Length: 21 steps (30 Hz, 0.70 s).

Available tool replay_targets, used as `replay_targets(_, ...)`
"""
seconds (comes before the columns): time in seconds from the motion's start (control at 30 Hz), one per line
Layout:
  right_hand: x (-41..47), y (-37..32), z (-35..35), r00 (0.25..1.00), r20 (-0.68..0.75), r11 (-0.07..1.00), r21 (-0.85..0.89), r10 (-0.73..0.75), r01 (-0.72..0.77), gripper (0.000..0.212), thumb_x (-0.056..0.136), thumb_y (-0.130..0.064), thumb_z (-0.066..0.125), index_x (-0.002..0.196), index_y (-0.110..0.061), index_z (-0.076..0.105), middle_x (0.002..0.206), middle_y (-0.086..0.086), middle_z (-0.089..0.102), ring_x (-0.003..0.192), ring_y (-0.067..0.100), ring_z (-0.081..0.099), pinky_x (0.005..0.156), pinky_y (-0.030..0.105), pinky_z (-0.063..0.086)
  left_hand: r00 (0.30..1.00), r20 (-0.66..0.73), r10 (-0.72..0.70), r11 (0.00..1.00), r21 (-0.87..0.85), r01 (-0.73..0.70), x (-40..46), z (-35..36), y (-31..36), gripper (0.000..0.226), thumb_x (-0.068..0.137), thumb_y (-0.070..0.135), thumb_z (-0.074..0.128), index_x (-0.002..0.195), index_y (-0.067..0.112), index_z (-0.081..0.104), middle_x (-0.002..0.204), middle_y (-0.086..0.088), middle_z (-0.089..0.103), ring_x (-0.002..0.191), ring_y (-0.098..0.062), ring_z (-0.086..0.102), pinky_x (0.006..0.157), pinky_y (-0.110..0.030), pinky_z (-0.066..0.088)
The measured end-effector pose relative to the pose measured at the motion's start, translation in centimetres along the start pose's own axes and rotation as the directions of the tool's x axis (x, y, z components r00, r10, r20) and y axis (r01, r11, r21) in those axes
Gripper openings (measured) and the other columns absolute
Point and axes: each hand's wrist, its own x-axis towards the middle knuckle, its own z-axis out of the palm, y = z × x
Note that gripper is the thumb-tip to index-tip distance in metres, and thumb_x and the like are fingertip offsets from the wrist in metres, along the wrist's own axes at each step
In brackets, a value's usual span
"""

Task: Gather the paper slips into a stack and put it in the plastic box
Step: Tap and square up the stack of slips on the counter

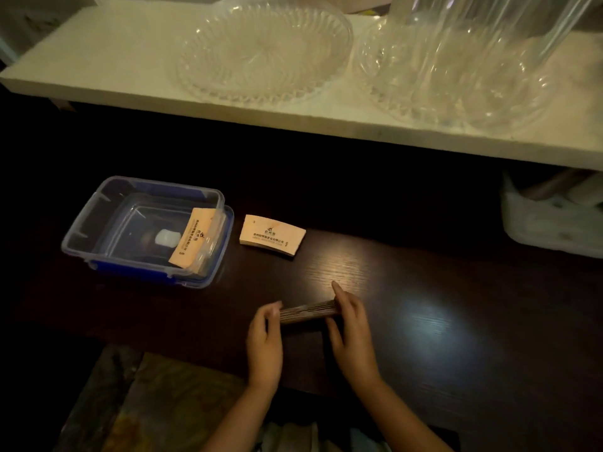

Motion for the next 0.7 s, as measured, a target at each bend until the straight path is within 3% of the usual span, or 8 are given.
replay_targets(0.07, 0.0, -0.2, 0.4, 0.994, -0.105, 1.0, 0.004, 0.006, -0.005, 0.06, 0.086, 0.0, 0.057, 0.135, -0.028, 0.038, 0.13, 0.005, 0.044, 0.118, 0.004, 0.04, 0.098, -0.001, 0.028, 1.0, -0.011, 0.013, 0.997, -0.071, -0.014, 0.4, 0.5, 0.8, 0.024, 0.095, 0.017, 0.038, 0.093, 0.014, 0.062, 0.09, 0.002, 0.064, 0.087, -0.013, 0.06, 0.071, -0.003, 0.042)
replay_targets(0.17, 0.5, -0.2, 0.9, 0.983, -0.181, 0.998, -0.054, -0.043, 0.034, 0.052, 0.083, 0.002, 0.06, 0.129, -0.021, 0.049, 0.127, 0.006, 0.049, 0.116, -0.002, 0.039, 0.097, -0.001, 0.029, 0.999, -0.016, 0.03, 0.991, -0.132, -0.032, 1.2, 0.8, 1.3, 0.029, 0.095, 0.018, 0.035, 0.096, 0.01, 0.063, 0.093, 0.001, 0.065, 0.089, -0.008, 0.06, 0.071, -0.008, 0.045)
replay_targets(0.27, 0.6, 0.8, 1.0, 0.987, -0.14, 0.993, -0.097, -0.08, 0.067, 0.057, 0.082, 0.001, 0.062, 0.129, -0.027, 0.046, 0.128, 0.003, 0.053, 0.12, 0.0, 0.043, 0.098, 0.021, 0.045, 0.999, 0.009, 0.042, 0.989, -0.141, -0.04, 1.2, 0.8, 0.6, 0.029, 0.095, 0.017, 0.034, 0.096, 0.01, 0.063, 0.096, -0.004, 0.066, 0.088, -0.004, 0.06, 0.073, -0.005, 0.043)
replay_targets(0.37, 0.3, 1.3, 1.5, 0.986, -0.15, 0.987, -0.155, -0.075, 0.051, 0.055, 0.08, -0.002, 0.066, 0.126, -0.026, 0.048, 0.136, 0.012, 0.05, 0.121, 0.022, 0.052, 0.093, 0.039, 0.051, 0.998, 0.049, 0.04, 0.988, -0.149, -0.032, 1.1, 0.2, 0.6, 0.027, 0.095, 0.015, 0.035, 0.097, 0.014, 0.062, 0.099, 0.0, 0.065, 0.087, 0.009, 0.058, 0.075, -0.002, 0.041)
replay_targets(0.43, 0.5, 1.1, 1.7, 0.984, -0.164, 0.987, -0.153, -0.07, 0.045, 0.052, 0.078, -0.001, 0.068, 0.124, -0.02, 0.051, 0.134, 0.014, 0.053, 0.12, 0.024, 0.054, 0.095, 0.037, 0.049, 0.994, 0.108, 0.031, 0.986, -0.169, -0.012, 0.9, -0.4, 0.0, 0.023, 0.092, 0.021, 0.042, 0.106, 0.017, 0.06, 0.106, 0.006, 0.062, 0.093, 0.015, 0.055, 0.078, -0.001, 0.04)
replay_targets(0.5, 0.8, 1.1, 1.5, 0.982, -0.174, 0.988, -0.147, -0.08, 0.054, 0.049, 0.077, 0.0, 0.069, 0.122, -0.014, 0.055, 0.127, 0.012, 0.059, 0.12, 0.02, 0.053, 0.101, 0.027, 0.043, 0.984, 0.174, 0.04, 0.981, -0.194, -0.006, 0.7, -1.1, -0.8, 0.036, 0.081, 0.028, 0.06, 0.115, 0.017, 0.056, 0.114, 0.008, 0.058, 0.101, 0.011, 0.055, 0.082, -0.003, 0.04)
replay_targets(0.6, 1.5, 1.2, 1.0, 0.986, -0.129, 0.972, -0.22, -0.107, 0.077, 0.049, 0.077, -0.003, 0.07, 0.122, -0.017, 0.056, 0.12, 0.009, 0.064, 0.115, 0.01, 0.054, 0.104, 0.011, 0.034, 0.98, 0.163, 0.116, 0.993, -0.009, -0.116, 1.3, -2.0, -2.0, 0.038, 0.075, 0.01, 0.068, 0.106, 0.027, 0.057, 0.109, 0.007, 0.061, 0.105, -0.007, 0.06, 0.082, -0.003, 0.043)
replay_targets(0.7, 2.3, 0.4, 1.0, 0.995, -0.07, 0.975, -0.214, -0.073, 0.057, 0.053, 0.078, -0.01, 0.071, 0.124, -0.027, 0.053, 0.11, -0.001, 0.064, 0.099, 0.001, 0.058, 0.091, 0.008, 0.043, 0.989, 0.076, 0.13, 0.987, 0.081, -0.136, 3.1, -2.6, -1.7, 0.045, 0.077, 0.002, 0.066, 0.113, 0.026, 0.056, 0.11, 0.0, 0.062, 0.102, -0.014, 0.06, 0.082, -0.008, 0.046)
